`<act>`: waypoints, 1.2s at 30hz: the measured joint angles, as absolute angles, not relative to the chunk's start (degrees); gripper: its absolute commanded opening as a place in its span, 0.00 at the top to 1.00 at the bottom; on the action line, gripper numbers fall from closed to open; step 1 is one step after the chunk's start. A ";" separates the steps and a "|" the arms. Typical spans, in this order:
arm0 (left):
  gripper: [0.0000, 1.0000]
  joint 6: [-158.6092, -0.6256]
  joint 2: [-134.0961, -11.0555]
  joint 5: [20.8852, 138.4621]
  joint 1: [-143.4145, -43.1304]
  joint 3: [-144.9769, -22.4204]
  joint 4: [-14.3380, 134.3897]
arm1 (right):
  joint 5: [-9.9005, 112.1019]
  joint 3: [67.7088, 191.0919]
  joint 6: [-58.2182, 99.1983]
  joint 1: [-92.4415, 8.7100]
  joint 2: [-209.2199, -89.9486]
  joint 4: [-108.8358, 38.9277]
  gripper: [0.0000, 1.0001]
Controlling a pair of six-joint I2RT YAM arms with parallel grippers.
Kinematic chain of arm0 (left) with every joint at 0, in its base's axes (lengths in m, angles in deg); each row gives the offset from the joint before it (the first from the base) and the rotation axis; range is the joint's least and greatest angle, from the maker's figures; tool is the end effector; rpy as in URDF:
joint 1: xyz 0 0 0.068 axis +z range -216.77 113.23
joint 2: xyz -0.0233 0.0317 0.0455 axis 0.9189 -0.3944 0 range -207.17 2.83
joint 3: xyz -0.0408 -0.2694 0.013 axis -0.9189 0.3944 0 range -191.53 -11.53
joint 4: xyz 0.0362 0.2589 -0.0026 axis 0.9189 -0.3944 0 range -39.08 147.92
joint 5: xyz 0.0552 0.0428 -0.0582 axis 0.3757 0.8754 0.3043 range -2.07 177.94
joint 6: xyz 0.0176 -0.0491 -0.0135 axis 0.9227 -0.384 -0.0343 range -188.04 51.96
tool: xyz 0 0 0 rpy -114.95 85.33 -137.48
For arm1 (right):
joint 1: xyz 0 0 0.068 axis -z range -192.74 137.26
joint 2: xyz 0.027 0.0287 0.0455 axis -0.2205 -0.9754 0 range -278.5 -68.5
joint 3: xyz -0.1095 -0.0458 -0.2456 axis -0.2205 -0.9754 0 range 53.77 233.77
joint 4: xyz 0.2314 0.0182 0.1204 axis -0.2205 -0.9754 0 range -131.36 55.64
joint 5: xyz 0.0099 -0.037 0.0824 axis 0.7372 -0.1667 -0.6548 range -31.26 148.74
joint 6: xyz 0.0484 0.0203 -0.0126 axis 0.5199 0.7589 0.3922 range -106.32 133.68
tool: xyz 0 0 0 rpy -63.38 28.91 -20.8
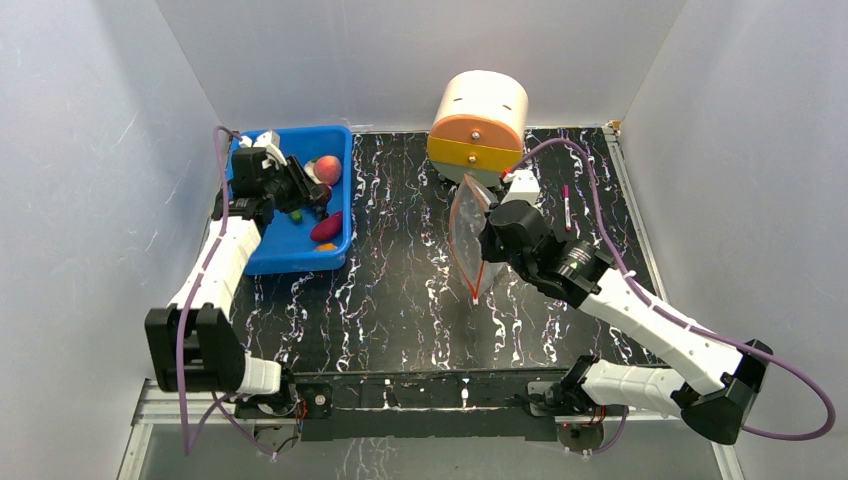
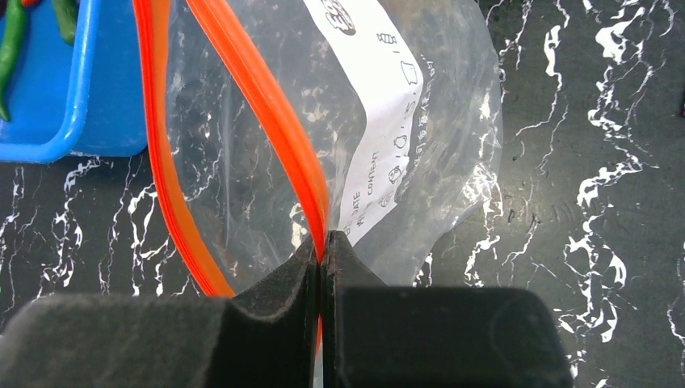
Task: Place the food in the zip-top bag and seal the zipper
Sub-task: Pick up the fake fruit from the bin, then place the fake fruit in the zipper food storage bag.
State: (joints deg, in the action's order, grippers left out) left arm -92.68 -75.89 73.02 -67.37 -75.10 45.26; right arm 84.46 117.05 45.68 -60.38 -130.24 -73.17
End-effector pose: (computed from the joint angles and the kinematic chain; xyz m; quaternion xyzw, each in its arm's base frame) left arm 0.3162 -0.0123 0.3157 -0.1113 0.8444 -0.2204 0.4754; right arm 0.1614 0.1542 0.3484 -0.0209 0.8788 0.1241 0.4603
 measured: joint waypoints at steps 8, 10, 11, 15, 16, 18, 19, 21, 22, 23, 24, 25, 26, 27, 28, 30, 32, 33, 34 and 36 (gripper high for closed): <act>0.84 -94.19 -69.02 61.08 -67.81 -71.47 44.95 | 82.51 116.59 49.20 -60.38 -135.24 -70.91 1.00; 0.85 -94.50 -68.50 58.85 -68.29 -71.34 44.23 | 82.01 116.44 50.32 -60.38 -136.14 -69.93 1.00; 0.85 -94.65 -68.19 57.76 -68.73 -71.34 44.03 | 81.53 116.22 51.02 -60.38 -136.42 -69.19 1.00; 0.89 -95.48 -66.05 52.87 -70.96 -70.84 44.34 | 79.89 115.79 53.38 -60.38 -137.06 -66.91 1.00; 0.89 -96.29 -65.00 51.25 -71.66 -70.20 44.91 | 79.58 115.79 54.12 -60.38 -137.17 -66.17 1.00; 0.89 -97.86 -63.45 48.73 -72.66 -68.96 46.33 | 78.90 115.76 55.26 -60.38 -137.43 -64.82 1.00; 0.89 -99.19 -62.60 47.20 -73.28 -68.11 47.68 | 78.53 115.74 55.83 -60.38 -137.54 -64.12 1.00; 0.88 -102.58 -61.33 44.49 -74.81 -66.25 51.20 | 77.79 115.74 56.90 -60.38 -137.89 -62.50 1.00; 0.88 -104.92 -60.70 43.14 -75.31 -64.85 53.91 | 77.68 115.74 57.01 -60.38 -137.93 -62.28 1.00; 0.88 -105.49 -60.59 42.81 -76.55 -64.57 54.41 | 77.35 115.72 57.36 -60.38 -138.13 -61.67 1.00; 0.88 -107.00 -60.41 42.40 -78.06 -63.78 56.16 | 77.05 115.68 57.66 -60.38 -138.30 -61.08 1.00; 0.87 -108.42 -60.33 42.11 -79.70 -63.12 57.95 | 76.76 115.63 57.90 -60.38 -138.48 -60.55 1.00; 0.87 -109.47 -60.33 41.89 -81.28 -62.75 59.18 | 76.46 115.46 58.19 -60.38 -138.63 -59.85 1.00; 0.87 -110.58 -60.33 41.72 -82.72 -62.29 60.67 | 76.22 115.39 58.47 -60.38 -138.76 -59.48 1.00; 0.87 -111.59 -60.30 41.43 -83.99 -61.99 61.80 | 75.93 115.35 58.69 -60.38 -138.89 -59.20 1.00; 0.87 -113.73 -60.24 40.73 -86.08 -61.09 64.80 | 75.34 115.35 58.93 -60.38 -139.11 -58.65 1.00; 0.87 -116.22 -60.24 40.28 -87.09 -60.11 68.12 | 74.80 115.24 59.21 -60.38 -139.16 -57.87 1.00; 0.87 -116.99 -60.24 40.19 -87.31 -59.87 68.95 | 74.66 115.13 59.28 -60.38 -139.16 -57.60 1.00; 0.87 -118.12 -60.24 39.99 -87.64 -59.39 70.81 | 74.29 114.91 59.45 -60.38 -139.16 -57.01 1.00; 0.87 -119.92 -60.24 39.75 -88.25 -58.62 73.67 | 73.59 114.26 59.94 -60.38 -139.13 -56.05 1.00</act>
